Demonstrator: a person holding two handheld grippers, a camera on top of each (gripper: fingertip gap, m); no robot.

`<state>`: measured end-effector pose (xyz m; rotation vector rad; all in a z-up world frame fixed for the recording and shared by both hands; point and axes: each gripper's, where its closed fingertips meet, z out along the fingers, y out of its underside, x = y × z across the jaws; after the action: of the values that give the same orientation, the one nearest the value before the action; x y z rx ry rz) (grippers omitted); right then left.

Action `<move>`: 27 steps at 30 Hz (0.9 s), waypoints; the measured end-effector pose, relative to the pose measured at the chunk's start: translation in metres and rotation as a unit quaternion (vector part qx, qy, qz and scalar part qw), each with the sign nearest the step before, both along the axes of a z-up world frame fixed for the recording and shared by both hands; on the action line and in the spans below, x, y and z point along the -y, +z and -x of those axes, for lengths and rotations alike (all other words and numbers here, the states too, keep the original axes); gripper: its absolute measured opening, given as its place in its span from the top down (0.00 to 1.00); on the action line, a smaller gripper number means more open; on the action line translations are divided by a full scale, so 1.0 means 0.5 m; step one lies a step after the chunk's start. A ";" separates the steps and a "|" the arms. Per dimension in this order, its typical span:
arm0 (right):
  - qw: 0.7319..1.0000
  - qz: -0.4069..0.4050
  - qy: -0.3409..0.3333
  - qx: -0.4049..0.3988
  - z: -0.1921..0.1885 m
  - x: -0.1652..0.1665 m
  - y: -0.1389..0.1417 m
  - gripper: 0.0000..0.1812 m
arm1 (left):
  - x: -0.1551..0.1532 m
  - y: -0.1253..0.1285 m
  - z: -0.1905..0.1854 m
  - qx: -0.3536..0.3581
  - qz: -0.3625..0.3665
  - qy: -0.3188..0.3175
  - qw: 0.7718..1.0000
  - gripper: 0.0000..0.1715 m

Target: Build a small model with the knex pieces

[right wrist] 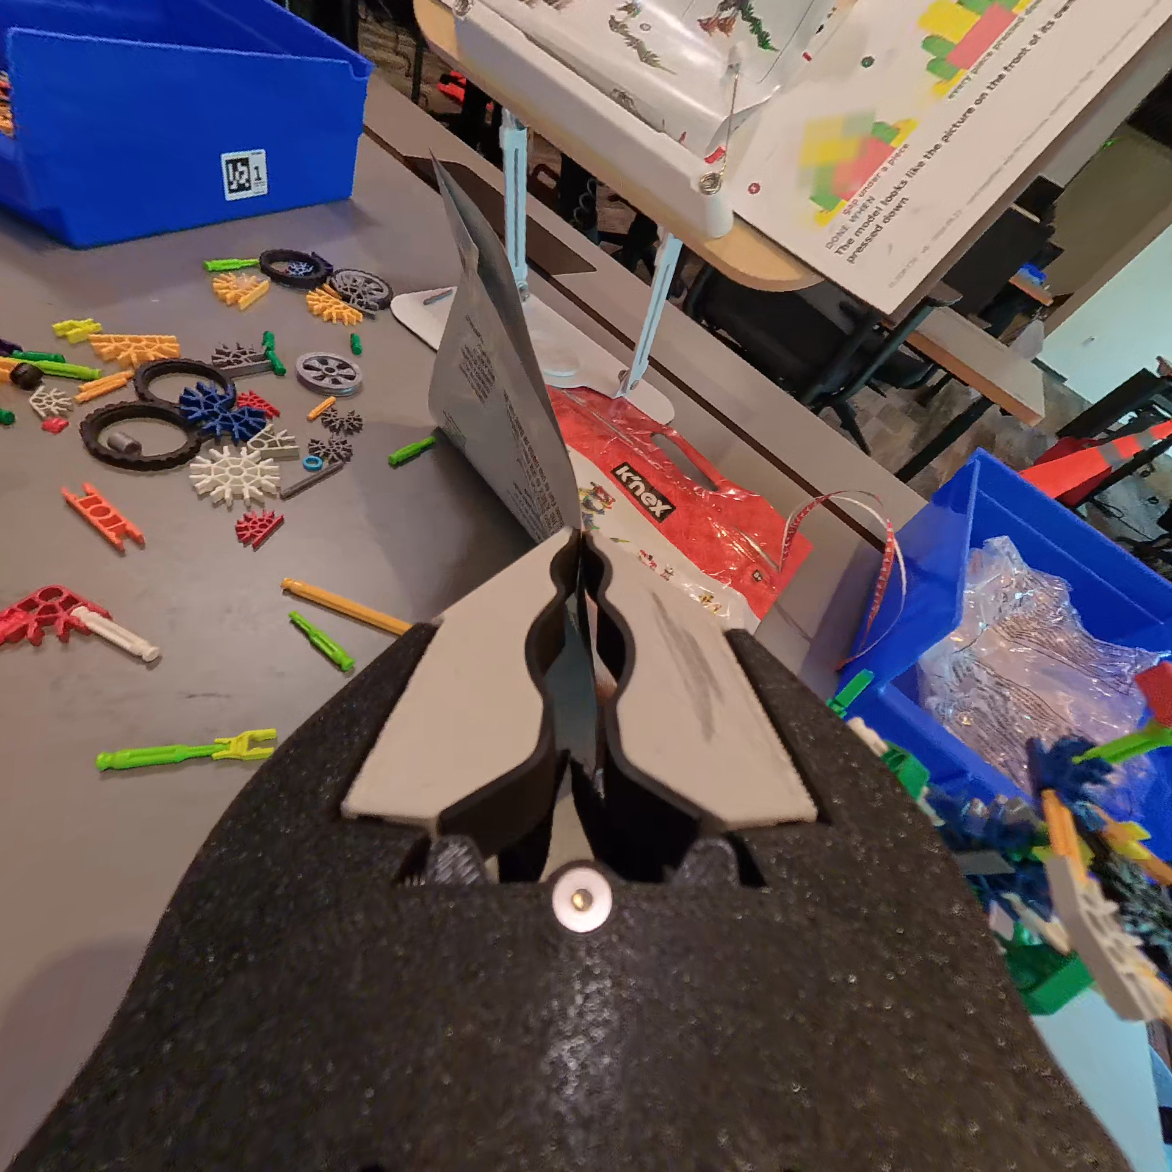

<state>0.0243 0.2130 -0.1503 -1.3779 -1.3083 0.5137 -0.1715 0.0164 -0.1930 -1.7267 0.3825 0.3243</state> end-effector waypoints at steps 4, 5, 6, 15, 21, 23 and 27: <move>1.000 0.007 -0.012 -0.002 0.000 -0.021 0.003 1.00 | 0.000 0.000 -0.003 -0.012 -0.003 -0.001 1.000 0.66; 1.000 0.010 -0.013 0.000 0.000 -0.025 -0.002 1.00 | 0.001 0.000 -0.006 -0.014 -0.002 -0.006 1.000 0.66; 1.000 0.017 -0.011 0.005 0.000 -0.027 -0.009 1.00 | 0.001 -0.001 -0.009 -0.015 -0.002 -0.011 1.000 0.66; 0.998 0.021 0.028 0.048 -0.001 -0.003 -0.049 1.00 | -0.138 0.109 -0.178 -0.109 0.010 -0.117 0.987 0.65; 0.996 0.027 0.059 0.065 -0.003 0.012 -0.056 1.00 | -0.308 0.060 -0.148 -0.272 0.099 -0.118 0.950 0.59; 0.995 0.032 0.064 0.065 -0.003 0.012 -0.054 1.00 | -0.330 0.051 -0.140 -0.287 0.107 -0.126 0.943 0.76; 0.996 0.037 0.051 0.067 -0.004 0.005 -0.053 0.89 | -0.337 0.023 -0.146 -0.246 0.150 -0.166 0.943 0.98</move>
<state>0.0265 0.2105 -0.1770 -1.4330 -1.4876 0.5504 -0.0984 0.1848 -0.1817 -1.8228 1.1249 0.4682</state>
